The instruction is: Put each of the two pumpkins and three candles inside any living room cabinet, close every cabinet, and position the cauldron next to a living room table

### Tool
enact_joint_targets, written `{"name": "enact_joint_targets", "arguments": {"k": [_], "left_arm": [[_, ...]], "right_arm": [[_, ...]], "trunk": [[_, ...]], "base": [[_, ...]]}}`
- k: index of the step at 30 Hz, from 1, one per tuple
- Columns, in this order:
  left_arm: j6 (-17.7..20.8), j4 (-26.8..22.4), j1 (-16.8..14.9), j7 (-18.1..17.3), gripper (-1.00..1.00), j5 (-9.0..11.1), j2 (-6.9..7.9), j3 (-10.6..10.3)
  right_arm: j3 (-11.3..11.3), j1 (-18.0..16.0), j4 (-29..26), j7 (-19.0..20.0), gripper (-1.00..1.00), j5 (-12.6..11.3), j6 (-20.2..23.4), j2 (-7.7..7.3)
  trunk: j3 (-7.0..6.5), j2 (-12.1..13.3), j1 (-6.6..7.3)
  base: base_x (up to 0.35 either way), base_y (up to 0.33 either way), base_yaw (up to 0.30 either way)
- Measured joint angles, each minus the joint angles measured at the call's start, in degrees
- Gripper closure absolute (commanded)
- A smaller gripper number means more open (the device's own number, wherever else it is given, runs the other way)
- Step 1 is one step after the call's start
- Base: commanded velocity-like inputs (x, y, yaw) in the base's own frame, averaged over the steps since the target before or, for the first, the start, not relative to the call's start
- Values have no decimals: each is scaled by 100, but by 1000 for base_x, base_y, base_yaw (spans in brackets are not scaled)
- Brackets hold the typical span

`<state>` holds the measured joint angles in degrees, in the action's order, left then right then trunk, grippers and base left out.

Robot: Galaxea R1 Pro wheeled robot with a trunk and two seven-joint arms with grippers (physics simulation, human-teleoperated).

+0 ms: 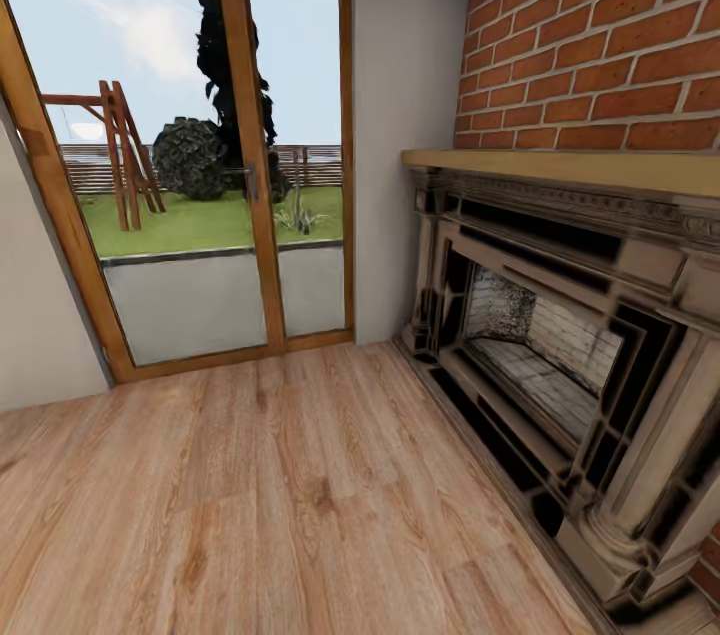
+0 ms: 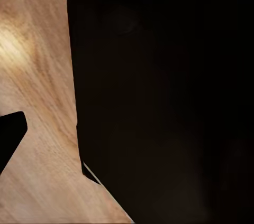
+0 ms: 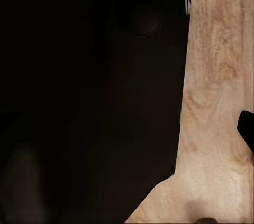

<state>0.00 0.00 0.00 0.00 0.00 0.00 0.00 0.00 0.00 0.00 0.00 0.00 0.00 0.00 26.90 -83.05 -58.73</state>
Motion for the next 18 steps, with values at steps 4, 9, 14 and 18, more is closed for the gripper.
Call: {"name": "enact_joint_targets", "arguments": {"k": [4,9,14,18], "left_arm": [[15,8,-8,-2,-100,31,-2,7],[16,10,-8,12,-100,32,-136,15],[11,9,-8,31,-100,32,-168,16],[-7,9,-8,39,-100,32,-164,17]], "right_arm": [[-35,-8,0,-10,-100,-47,31,95],[-41,-8,0,-10,-100,-35,25,225],[-29,-8,0,-8,-100,-32,9,340],[-18,-8,0,-8,-100,-14,8,319]], "trunk": [[0,-1,0],[0,-1,0],[0,-1,0],[0,-1,0]], "base": [[0,0,0],[0,0,0],[0,0,0],[0,0,0]]}}
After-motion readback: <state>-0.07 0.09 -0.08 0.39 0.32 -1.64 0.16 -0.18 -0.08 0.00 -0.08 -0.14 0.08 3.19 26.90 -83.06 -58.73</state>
